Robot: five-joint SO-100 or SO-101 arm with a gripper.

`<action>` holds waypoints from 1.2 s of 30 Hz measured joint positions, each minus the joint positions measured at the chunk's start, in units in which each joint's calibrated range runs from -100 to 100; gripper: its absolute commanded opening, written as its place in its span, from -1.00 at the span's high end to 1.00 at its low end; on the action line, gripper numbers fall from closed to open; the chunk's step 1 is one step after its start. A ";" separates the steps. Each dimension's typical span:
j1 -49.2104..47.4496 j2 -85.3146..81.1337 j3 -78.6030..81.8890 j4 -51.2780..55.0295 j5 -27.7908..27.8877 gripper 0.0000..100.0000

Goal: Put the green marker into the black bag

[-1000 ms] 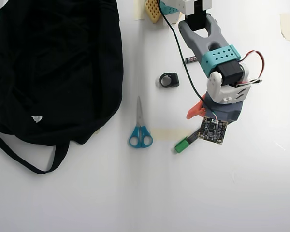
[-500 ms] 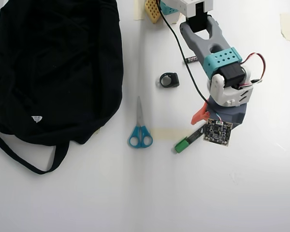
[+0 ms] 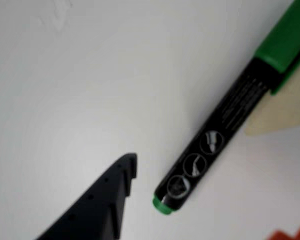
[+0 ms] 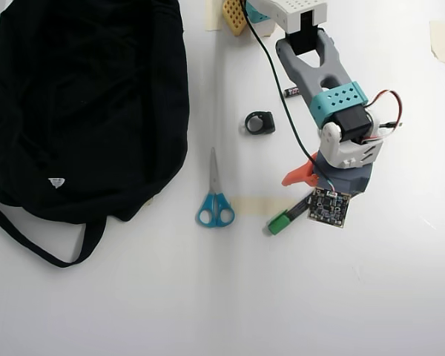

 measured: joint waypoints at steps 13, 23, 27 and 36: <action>1.62 0.33 0.00 -0.09 -0.34 0.12; 2.94 3.24 -0.08 -3.26 0.54 0.12; 3.23 4.32 -0.08 -4.38 1.22 0.13; 3.75 4.40 -0.08 -4.38 1.51 0.17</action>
